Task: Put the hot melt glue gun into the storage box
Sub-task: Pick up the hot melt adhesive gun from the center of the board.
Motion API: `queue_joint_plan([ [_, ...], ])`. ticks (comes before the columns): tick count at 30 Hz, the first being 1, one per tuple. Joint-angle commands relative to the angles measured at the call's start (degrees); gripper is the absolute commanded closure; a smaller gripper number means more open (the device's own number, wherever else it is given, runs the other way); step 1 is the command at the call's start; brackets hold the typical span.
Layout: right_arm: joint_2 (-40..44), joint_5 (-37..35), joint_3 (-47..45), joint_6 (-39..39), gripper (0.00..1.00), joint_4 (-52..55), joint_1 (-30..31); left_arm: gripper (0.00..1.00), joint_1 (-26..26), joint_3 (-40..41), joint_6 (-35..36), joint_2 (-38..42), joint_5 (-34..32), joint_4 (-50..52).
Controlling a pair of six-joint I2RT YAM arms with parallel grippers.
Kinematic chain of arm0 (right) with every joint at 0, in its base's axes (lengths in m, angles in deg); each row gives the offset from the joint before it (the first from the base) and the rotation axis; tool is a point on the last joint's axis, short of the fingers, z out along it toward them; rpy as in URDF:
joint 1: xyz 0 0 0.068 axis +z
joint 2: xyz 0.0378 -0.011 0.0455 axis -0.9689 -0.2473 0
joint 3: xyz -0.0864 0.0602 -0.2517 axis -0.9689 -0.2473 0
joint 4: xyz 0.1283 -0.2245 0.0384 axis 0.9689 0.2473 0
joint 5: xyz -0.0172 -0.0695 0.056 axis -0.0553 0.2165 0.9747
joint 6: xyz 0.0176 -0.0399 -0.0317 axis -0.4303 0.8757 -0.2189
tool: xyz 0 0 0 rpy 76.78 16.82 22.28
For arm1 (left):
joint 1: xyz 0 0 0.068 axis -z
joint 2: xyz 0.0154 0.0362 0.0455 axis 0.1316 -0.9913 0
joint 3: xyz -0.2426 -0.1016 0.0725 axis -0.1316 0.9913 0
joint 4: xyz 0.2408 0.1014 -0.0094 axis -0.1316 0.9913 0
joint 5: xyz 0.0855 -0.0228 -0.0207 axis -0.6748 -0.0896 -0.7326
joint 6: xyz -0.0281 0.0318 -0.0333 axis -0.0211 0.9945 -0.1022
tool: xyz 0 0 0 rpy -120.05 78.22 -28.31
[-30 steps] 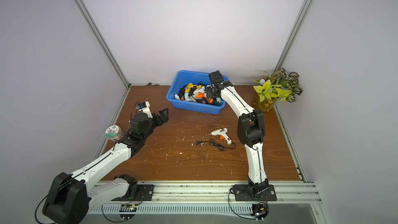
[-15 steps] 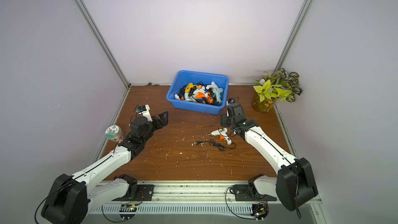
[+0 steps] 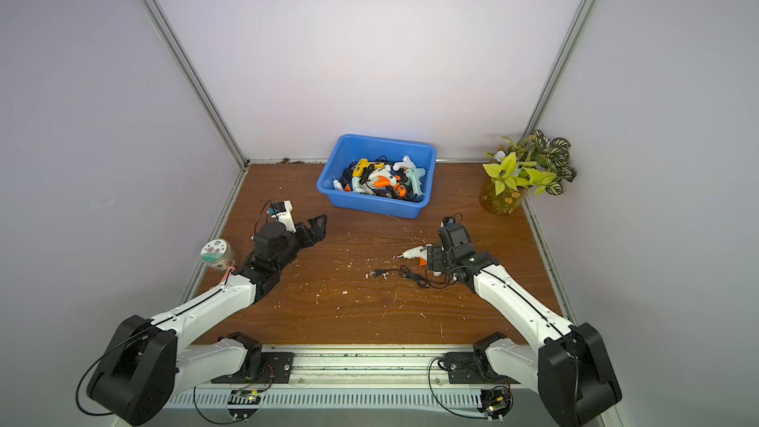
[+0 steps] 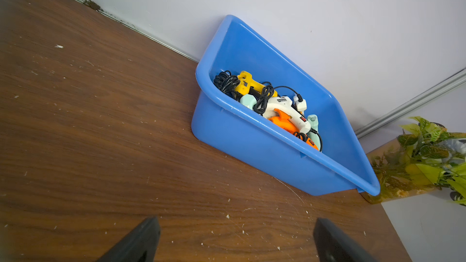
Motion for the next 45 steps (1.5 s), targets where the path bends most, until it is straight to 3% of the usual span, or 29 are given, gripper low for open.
queue_joint_plan([
  [1,-2.5,2.2,-0.8,-0.9,0.18,-1.3,-0.1,0.00,0.0,-0.5,-0.4,-0.4,1.4,-2.3],
  [15,-10.5,4.8,1.6,-0.3,0.38,-0.7,-0.5,0.00,-0.1,-0.4,-0.3,-0.6,0.6,-1.9],
  [33,-18.4,9.0,2.5,0.4,0.50,-6.3,-0.4,0.00,0.0,-0.5,-0.3,-1.4,0.9,-2.0],
  [39,-19.0,11.0,2.6,0.4,0.60,-7.0,-0.4,0.00,-0.1,-0.5,-0.2,-1.2,0.6,-1.8],
  [45,-16.7,12.4,1.8,0.0,0.77,-8.3,-0.4,0.00,0.0,-0.4,-0.4,-1.3,0.7,-1.7],
])
